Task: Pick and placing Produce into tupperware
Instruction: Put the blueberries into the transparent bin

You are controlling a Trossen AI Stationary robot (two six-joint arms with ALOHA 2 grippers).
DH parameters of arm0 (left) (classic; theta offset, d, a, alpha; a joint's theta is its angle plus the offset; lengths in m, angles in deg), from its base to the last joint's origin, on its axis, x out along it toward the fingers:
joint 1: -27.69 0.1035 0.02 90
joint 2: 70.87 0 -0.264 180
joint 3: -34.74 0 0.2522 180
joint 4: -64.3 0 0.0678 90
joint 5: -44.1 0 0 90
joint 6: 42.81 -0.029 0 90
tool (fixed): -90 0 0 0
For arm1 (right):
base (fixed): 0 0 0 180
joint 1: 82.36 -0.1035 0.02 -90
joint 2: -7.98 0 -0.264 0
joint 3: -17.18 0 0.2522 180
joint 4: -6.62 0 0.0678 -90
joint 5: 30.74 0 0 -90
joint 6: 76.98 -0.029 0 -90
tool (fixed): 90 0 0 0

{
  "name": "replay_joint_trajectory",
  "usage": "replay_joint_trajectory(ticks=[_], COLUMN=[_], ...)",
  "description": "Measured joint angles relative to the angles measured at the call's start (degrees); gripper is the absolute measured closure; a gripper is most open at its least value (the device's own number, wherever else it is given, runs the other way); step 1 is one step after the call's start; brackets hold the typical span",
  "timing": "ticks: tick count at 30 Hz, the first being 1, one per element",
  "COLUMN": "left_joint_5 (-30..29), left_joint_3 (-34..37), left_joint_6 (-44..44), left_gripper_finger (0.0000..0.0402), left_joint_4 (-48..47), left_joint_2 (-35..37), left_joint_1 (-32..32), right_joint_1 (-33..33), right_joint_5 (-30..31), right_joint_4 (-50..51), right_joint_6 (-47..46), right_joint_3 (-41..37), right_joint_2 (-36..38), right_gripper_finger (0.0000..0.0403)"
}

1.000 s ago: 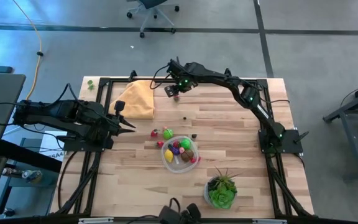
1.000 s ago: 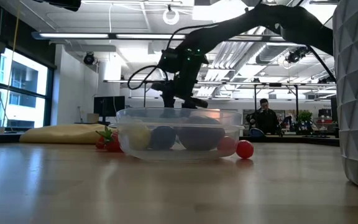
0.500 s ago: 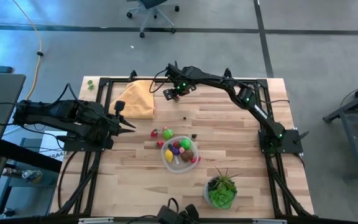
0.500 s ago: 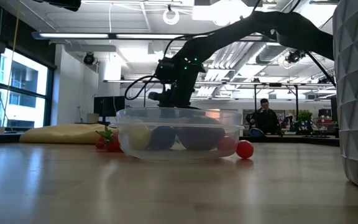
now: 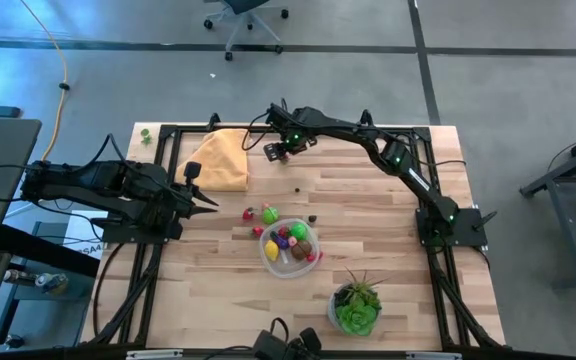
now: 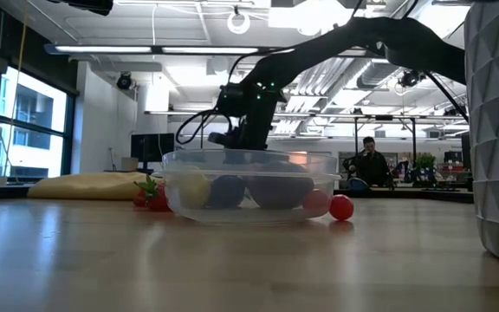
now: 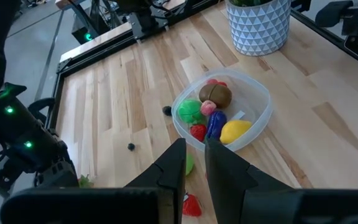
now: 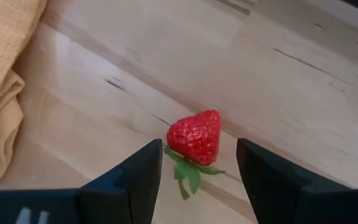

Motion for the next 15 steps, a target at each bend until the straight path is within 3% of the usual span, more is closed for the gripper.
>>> replay_joint_trajectory(ticks=[15], left_joint_5=[0.0], left_joint_3=[0.0], left_joint_6=[-0.01], left_gripper_finger=[0.035], left_joint_4=[0.0], left_joint_2=[0.0], left_joint_1=[-0.01], right_joint_1=[0.0], right_joint_5=[0.27], right_joint_4=[-0.06], right_joint_6=[0.0], right_joint_3=[0.0], right_joint_2=[0.0], right_gripper_finger=[0.0204])
